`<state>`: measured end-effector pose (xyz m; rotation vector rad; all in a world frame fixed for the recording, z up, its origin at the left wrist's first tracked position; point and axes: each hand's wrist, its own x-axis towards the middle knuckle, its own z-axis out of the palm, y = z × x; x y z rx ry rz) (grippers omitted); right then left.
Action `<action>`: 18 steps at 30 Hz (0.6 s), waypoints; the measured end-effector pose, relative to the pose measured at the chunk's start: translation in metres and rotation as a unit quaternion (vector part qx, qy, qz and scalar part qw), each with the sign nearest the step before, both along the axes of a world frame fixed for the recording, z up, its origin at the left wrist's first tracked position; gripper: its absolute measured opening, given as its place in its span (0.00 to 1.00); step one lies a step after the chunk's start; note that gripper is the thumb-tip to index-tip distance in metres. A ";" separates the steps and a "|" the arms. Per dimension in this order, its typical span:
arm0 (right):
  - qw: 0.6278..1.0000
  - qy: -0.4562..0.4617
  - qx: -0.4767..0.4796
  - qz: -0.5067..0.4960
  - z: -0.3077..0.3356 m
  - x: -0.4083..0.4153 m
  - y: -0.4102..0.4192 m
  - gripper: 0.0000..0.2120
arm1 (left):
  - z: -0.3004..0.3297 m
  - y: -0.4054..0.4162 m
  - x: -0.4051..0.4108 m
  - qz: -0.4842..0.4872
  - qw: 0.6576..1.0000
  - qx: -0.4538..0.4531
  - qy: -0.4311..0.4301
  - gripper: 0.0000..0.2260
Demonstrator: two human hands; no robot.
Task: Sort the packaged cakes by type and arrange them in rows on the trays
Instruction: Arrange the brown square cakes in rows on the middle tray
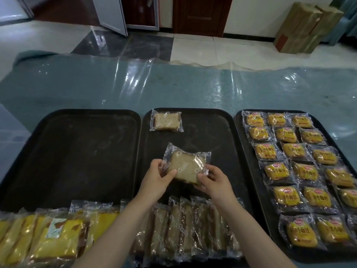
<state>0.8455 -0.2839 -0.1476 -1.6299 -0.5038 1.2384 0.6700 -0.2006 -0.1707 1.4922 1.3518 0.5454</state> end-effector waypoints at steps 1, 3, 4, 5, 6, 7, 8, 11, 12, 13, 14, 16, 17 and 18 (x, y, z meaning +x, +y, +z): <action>1.000 0.003 -0.001 -0.007 -0.002 0.006 0.007 0.13 | -0.002 0.006 0.003 -0.025 0.999 0.016 0.022 0.16; 1.000 -0.004 -0.011 -0.014 -0.009 0.019 0.020 0.14 | -0.008 0.019 0.007 -0.073 0.995 0.045 0.059 0.19; 1.000 -0.011 -0.017 -0.015 -0.013 0.026 0.027 0.14 | -0.011 0.025 0.010 -0.096 0.991 0.055 0.078 0.21; 0.999 -0.016 -0.022 -0.017 -0.018 0.032 0.034 0.14 | -0.014 0.031 0.012 -0.119 0.986 0.065 0.095 0.22; 0.999 -0.020 -0.027 -0.020 -0.023 0.038 0.039 0.15 | -0.017 0.036 0.016 -0.140 0.981 0.074 0.111 0.23; 0.999 -0.024 -0.032 -0.022 -0.028 0.044 0.045 0.14 | -0.020 0.041 0.019 -0.157 0.976 0.084 0.129 0.23; 0.999 -0.030 -0.036 -0.024 -0.032 0.049 0.050 0.14 | -0.024 0.046 0.022 -0.173 0.968 0.098 0.152 0.24; 0.998 -0.046 -0.038 -0.029 -0.044 0.064 0.064 0.14 | -0.036 0.055 0.032 -0.211 0.941 0.136 0.228 0.25; 0.998 -0.048 -0.038 -0.033 -0.048 0.069 0.069 0.13 | -0.039 0.058 0.035 -0.217 0.933 0.146 0.245 0.25; 0.997 -0.050 -0.038 -0.039 -0.050 0.073 0.074 0.12 | -0.042 0.062 0.038 -0.222 0.926 0.157 0.262 0.26; 0.997 -0.053 -0.037 -0.043 -0.053 0.077 0.079 0.12 | -0.045 0.065 0.040 -0.224 0.918 0.168 0.279 0.27; 0.996 -0.062 -0.037 -0.049 -0.058 0.086 0.091 0.13 | -0.053 0.072 0.041 -0.226 0.903 0.188 0.315 0.28; 0.996 -0.069 -0.037 -0.051 -0.060 0.090 0.098 0.14 | -0.058 0.075 0.041 -0.225 0.894 0.198 0.334 0.28; 0.995 -0.078 -0.035 -0.052 -0.061 0.094 0.104 0.14 | -0.063 0.075 0.039 -0.222 0.884 0.211 0.353 0.29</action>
